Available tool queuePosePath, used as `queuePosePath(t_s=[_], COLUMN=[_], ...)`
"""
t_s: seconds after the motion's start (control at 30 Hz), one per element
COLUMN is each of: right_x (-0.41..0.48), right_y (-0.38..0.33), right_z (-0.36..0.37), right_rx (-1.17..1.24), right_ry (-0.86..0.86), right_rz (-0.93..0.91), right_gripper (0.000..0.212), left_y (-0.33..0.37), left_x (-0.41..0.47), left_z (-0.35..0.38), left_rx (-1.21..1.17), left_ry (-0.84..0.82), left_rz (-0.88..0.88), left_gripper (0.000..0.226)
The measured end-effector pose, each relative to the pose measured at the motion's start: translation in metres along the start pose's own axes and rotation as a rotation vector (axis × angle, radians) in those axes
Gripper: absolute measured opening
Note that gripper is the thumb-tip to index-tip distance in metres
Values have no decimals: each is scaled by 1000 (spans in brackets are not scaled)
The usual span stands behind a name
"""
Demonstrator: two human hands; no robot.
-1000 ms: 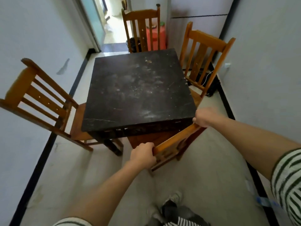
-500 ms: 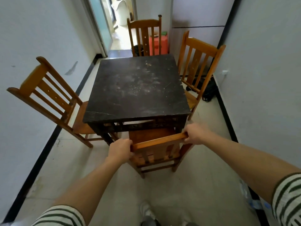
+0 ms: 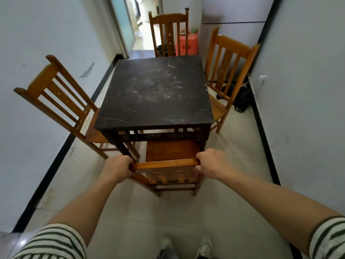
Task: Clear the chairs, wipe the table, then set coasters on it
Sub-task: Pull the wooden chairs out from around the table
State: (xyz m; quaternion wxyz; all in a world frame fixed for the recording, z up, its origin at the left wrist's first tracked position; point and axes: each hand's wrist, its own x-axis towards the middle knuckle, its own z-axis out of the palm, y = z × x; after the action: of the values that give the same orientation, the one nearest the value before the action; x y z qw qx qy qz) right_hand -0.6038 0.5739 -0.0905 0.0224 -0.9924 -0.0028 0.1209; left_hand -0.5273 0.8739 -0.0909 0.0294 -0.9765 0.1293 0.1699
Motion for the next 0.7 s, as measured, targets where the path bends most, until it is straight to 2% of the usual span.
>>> queuePosePath(t_s=[0.33, 0.53, 0.7], right_x=[-6, -3, -11], right_y=[-31, -22, -16], right_z=[9, 5, 0], right_rx=[102, 100, 69], right_ry=[55, -2, -36], right_rz=[33, 82, 118], right_gripper=[24, 26, 26], left_y=[-25, -17, -11], left_x=[11, 0, -13], left_z=[-11, -7, 0], left_rx=[0, -10, -4], left_ry=[18, 51, 78], left_rz=[11, 35, 120], left_gripper=[13, 13, 16])
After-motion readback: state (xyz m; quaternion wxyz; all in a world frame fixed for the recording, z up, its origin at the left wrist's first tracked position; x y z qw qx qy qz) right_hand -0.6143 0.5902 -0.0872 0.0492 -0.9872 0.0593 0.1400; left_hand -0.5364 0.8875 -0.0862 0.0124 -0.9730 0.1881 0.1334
